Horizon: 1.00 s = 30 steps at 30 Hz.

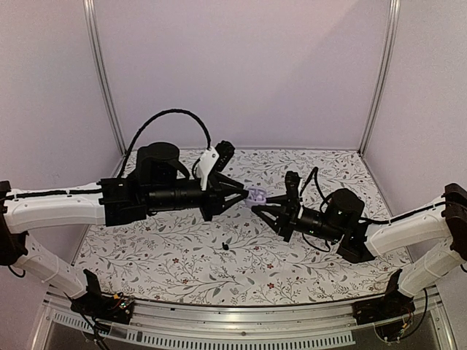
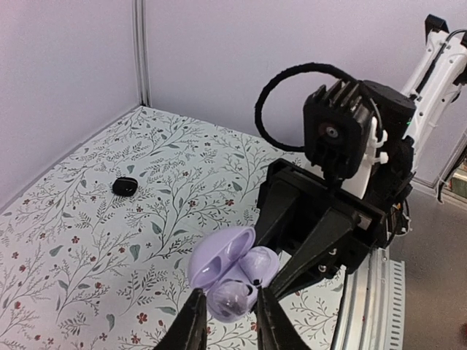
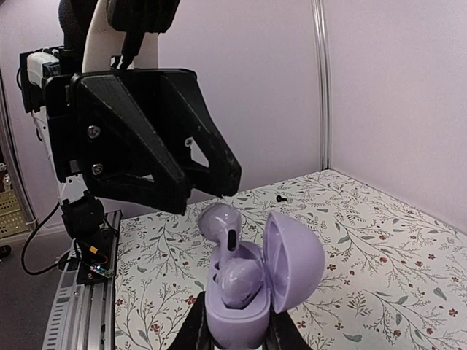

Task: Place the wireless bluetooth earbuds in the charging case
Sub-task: Adjust the left earbud in the left side groove of the charging case.

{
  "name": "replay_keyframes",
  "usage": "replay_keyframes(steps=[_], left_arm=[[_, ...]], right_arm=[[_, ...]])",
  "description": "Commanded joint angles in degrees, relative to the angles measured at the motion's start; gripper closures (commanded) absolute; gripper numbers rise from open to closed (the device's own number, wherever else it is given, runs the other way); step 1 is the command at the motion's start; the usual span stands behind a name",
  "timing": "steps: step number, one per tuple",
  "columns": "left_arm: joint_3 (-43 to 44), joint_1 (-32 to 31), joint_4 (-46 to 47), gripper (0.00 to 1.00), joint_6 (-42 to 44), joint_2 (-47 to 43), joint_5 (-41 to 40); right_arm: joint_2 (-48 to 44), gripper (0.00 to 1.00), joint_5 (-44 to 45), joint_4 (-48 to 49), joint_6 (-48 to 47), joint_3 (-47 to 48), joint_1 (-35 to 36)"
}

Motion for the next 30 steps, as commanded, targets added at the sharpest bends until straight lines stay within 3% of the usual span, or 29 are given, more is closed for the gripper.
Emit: replay_keyframes(steps=[1,19,30], left_arm=[[1.51,1.01,-0.29,0.77,-0.59,1.04,0.91],[1.63,1.23,-0.54,0.94,2.24,2.93,6.87],[5.93,1.19,-11.38,0.98,4.76,6.77,5.44]], right_arm=[[-0.82,1.00,-1.44,0.71,-0.78,1.46,-0.24],[-0.09,1.00,-5.03,1.20,-1.22,2.23,-0.24],[-0.34,1.00,-7.25,1.03,-3.28,2.54,-0.24]])
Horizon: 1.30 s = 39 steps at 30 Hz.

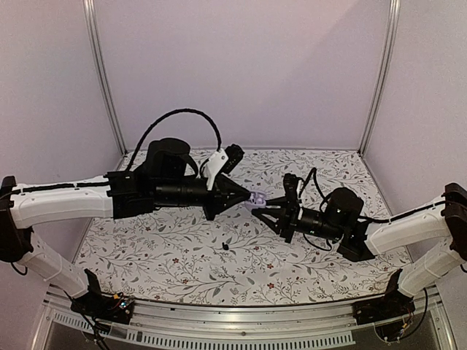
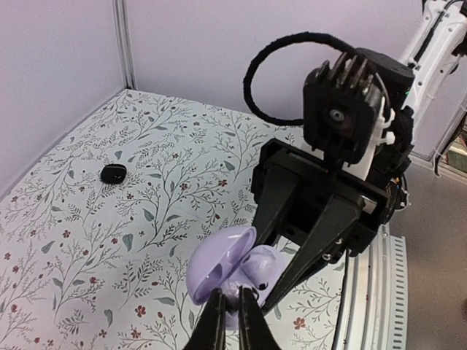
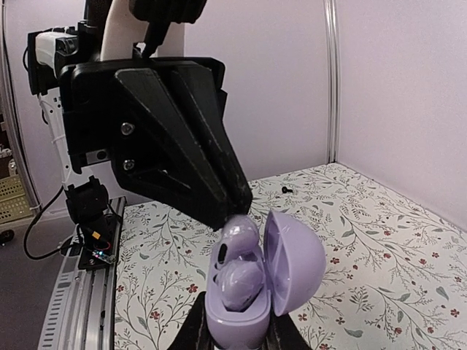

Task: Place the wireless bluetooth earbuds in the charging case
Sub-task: Adjust the left earbud in the left side groove of the charging case.

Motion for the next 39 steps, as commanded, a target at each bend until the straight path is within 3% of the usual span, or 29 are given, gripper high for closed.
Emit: replay_keyframes(steps=[1,11,20,23,31,39], left_arm=[[3.09,0.21,-7.58,0.98,1.33,3.75,0.31],[3.27,0.13,-10.15,0.97,1.95,4.63,2.91],[-0.72,0.99,-7.52,0.78,0.64,-2.65,-1.18],[-2.34,1.71,-5.53,0.75,0.20,-5.27,-1.46],[-2.26,1.36,-6.54,0.63,5.69,-8.54,0.36],[-2.12,1.71,-4.57,0.50,4.21,-8.07,3.09]], right_arm=[[-0.45,1.00,-3.40,2.38,-2.29,2.43,0.39],[-1.61,1.00,-4.16,1.36,-5.04,2.28,0.43],[-2.45,1.00,-5.25,2.53,-3.95,0.50,0.00],[-2.38,1.00,-8.03,2.47,-3.59,0.41,-0.43],[-2.55,1.00,-12.71,-4.46,-4.11,2.31,-0.84],[-3.39,1.00,-14.74,-8.88,-6.19,3.19,-0.95]])
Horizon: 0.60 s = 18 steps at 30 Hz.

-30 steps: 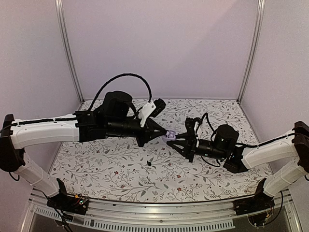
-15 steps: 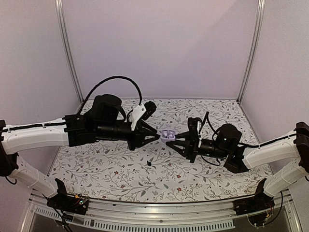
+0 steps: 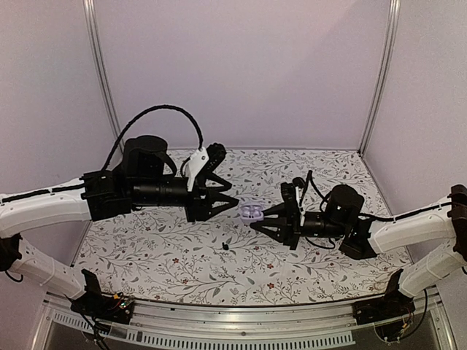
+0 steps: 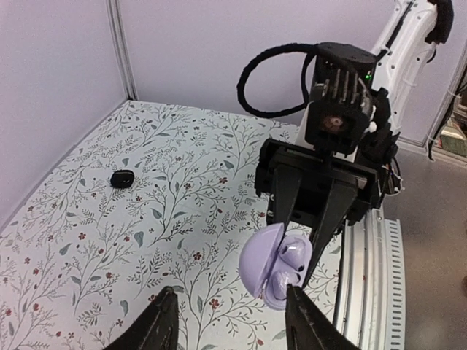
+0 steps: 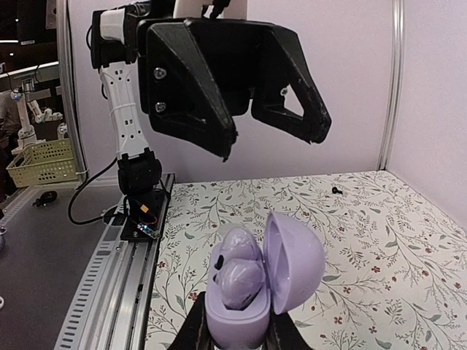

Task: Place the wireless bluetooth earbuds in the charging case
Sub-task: Adjust the left earbud in the left side groove of the charging case, then close the charging case with the earbuds inside.

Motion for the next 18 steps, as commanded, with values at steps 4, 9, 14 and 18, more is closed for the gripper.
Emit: replay_keyframes(steps=[4,9,14,18], left_arm=[[1.42,0.83,2.15,0.55,-1.27,2.36,1.60],[3.18,0.81,1.53,0.64,-1.00,4.92,-5.10],[3.36,0.56,1.56,0.66,1.08,6.21,-2.85],[3.05,-0.77,1.21,0.66,3.29,6.05,1.96]], right_arm=[[-0.83,1.00,-8.37,-5.77,-3.06,3.77,-0.41],[-0.55,1.00,-11.32,-5.65,-2.13,4.03,-0.40],[-0.14,1.00,-13.02,-5.97,-1.19,4.58,-0.40],[0.64,1.00,-13.05,-6.32,-0.23,5.08,-0.47]])
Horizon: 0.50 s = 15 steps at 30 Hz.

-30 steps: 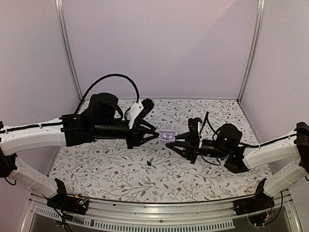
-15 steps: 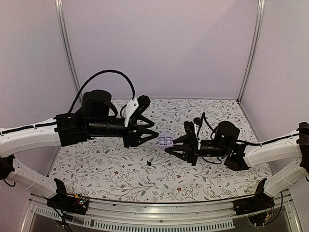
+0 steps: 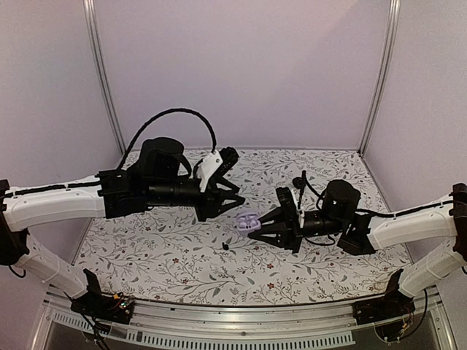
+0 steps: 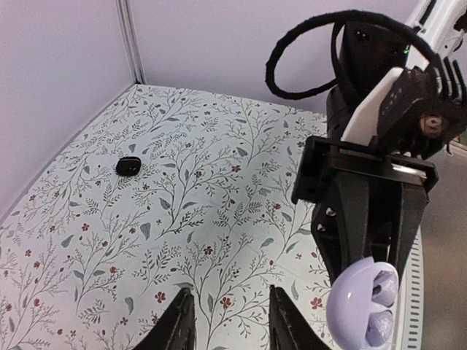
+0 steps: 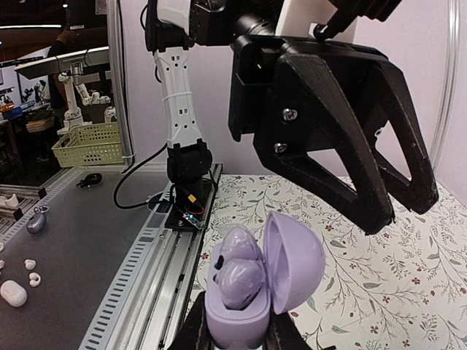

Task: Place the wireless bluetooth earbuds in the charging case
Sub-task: Close the charging case with the earbuds inside.

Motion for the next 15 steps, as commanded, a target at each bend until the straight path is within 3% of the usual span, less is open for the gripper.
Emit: replay_keyframes(steps=[1,10,15], left_arm=[[1.17,-1.24,-0.11,0.67,3.22,0.21,4.97],[1.83,-4.94,-3.21,0.73,6.20,0.05,6.31],[1.84,-6.97,-4.69,0.73,8.12,0.60,1.45]], right_arm=[[0.75,1.00,-1.43,-0.52,1.48,2.11,-0.40],[1.64,1.00,-3.32,1.95,7.73,2.25,-3.27],[2.81,1.00,-5.18,3.81,11.43,2.34,-4.72]])
